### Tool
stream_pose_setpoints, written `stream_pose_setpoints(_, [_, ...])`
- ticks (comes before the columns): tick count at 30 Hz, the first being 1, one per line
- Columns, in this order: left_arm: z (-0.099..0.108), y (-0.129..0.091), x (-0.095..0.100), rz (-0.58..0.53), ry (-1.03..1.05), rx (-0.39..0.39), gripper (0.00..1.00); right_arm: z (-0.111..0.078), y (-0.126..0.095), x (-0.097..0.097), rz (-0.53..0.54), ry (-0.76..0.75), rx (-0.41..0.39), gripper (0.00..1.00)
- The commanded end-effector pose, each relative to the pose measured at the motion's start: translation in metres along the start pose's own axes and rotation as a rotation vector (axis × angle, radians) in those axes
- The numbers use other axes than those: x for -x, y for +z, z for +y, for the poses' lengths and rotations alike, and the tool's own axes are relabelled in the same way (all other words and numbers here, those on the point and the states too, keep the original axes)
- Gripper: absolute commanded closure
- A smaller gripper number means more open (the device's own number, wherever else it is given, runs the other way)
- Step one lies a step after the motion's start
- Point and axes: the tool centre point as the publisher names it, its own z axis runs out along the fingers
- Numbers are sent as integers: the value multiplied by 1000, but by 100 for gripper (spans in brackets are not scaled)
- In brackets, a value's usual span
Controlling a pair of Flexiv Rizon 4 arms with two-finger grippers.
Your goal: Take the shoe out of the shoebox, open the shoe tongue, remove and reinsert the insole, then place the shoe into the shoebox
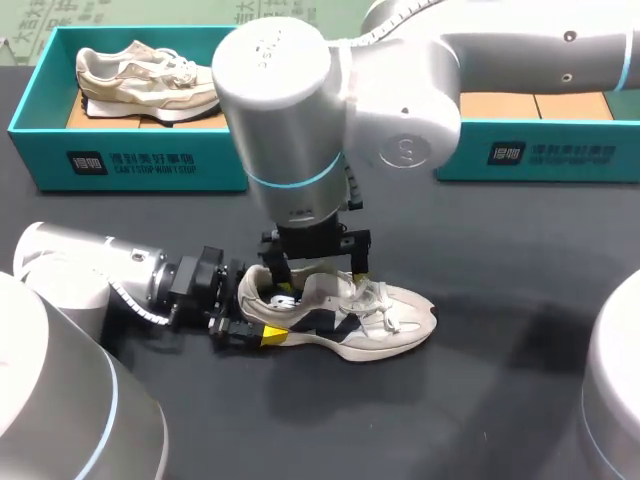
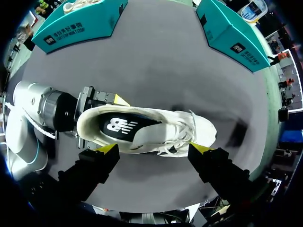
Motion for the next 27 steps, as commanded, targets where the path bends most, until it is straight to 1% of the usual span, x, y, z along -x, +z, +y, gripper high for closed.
stream_pose_setpoints(1, [0, 0, 1, -1, -1, 1, 100, -7, 10, -22, -185, 228, 31, 0])
stream_pose_setpoints(11, [0, 0, 1, -1, -1, 1, 100, -2, 26, -26, -198, 243, 38, 0])
stream_pose_setpoints(27, [0, 0, 1, -1, -1, 1, 100, -3, 36, -15, -232, 289, 64, 0])
